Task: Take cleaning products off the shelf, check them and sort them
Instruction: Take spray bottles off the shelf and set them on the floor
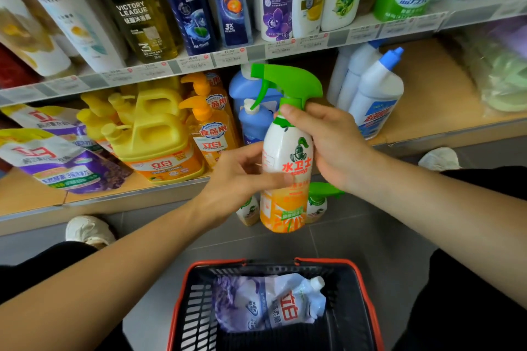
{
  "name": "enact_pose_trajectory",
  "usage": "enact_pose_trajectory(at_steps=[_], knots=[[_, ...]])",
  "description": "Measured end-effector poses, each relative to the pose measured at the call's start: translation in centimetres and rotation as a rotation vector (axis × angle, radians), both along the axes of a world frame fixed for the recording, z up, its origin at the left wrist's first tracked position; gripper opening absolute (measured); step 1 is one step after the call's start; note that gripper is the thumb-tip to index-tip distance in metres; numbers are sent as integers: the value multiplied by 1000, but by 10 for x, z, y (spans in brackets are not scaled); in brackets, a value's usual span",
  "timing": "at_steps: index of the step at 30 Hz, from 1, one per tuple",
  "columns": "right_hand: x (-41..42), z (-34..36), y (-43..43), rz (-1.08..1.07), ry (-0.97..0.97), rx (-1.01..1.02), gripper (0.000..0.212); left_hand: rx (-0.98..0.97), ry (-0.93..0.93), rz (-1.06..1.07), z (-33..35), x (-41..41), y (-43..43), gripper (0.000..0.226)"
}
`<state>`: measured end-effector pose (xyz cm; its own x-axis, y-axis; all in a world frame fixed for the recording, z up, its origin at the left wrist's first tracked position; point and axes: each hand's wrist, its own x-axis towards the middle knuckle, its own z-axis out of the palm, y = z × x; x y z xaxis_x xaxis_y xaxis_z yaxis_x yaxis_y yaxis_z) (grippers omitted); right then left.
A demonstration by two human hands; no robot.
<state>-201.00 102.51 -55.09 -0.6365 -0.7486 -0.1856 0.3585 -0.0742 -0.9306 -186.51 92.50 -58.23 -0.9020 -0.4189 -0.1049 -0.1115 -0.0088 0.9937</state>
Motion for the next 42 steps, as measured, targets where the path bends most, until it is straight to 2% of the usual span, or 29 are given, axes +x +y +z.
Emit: enact_pose_trajectory(at_steps=[2,4,7,11,17,22,25,27,30,33,35,37,39,42], knots=[[4,-4,0,-90,47,17,5,-210,-33,81,-1,-1,5,48],[6,-7,0,-167,105,58,12,-381,-69,145,-1,0,7,49],[7,-8,-2,-218,108,82,25,-445,-76,168,2,0,11,49],[2,-8,-4,-124,-42,98,27,-357,-74,139,5,-1,12,44],[-11,-5,-7,-3,-114,127,35,-130,-54,123,9,-2,6,39],[-14,-3,-7,103,-126,112,23,84,-63,112,14,-3,6,45],[-17,1,-5,163,52,126,16,144,-51,131,16,-2,4,44],[-17,2,0,254,185,142,19,171,-37,161,16,-1,2,43],[-14,-2,10,416,261,160,38,192,15,222,17,2,-2,45],[-15,-11,18,557,240,213,63,234,95,259,20,5,-9,48],[-14,-16,21,627,246,246,65,280,139,279,22,8,-12,47],[-11,-21,21,601,283,219,63,325,161,277,24,9,-14,41],[-7,-24,22,487,364,160,64,338,171,247,25,10,-14,37],[0,-22,24,258,599,134,71,300,175,249,27,11,-17,33]])
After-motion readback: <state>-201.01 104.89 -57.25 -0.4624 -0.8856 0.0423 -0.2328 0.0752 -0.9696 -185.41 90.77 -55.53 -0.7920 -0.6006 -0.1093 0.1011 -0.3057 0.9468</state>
